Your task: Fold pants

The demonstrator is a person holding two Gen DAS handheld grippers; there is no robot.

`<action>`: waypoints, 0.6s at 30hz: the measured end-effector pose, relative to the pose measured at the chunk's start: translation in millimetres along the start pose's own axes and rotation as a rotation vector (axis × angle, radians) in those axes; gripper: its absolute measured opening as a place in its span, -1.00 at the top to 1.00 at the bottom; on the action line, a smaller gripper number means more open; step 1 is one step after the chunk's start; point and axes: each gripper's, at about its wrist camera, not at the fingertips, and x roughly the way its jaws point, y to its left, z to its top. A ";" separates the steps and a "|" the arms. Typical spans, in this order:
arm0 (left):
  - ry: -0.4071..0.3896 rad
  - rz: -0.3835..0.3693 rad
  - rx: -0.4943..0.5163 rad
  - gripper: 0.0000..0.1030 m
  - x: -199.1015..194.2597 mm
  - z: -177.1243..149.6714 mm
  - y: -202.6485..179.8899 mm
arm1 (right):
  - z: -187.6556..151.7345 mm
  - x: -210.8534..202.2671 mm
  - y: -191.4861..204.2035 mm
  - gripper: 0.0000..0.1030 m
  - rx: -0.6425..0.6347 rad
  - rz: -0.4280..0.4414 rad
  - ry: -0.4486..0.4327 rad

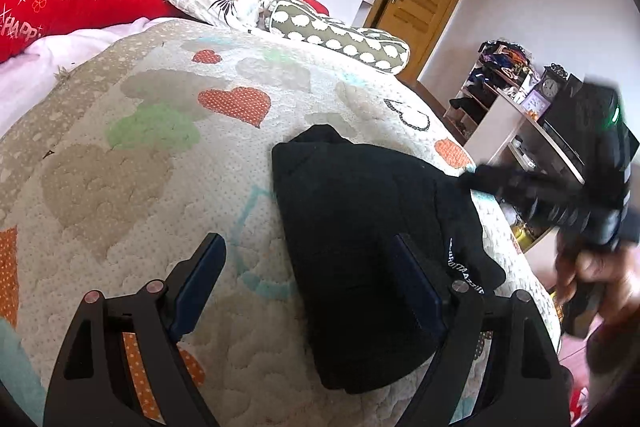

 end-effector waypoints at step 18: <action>0.034 0.003 0.086 -0.65 18.8 -6.2 -24.7 | -16.8 -13.2 -14.7 0.27 0.068 0.006 -0.044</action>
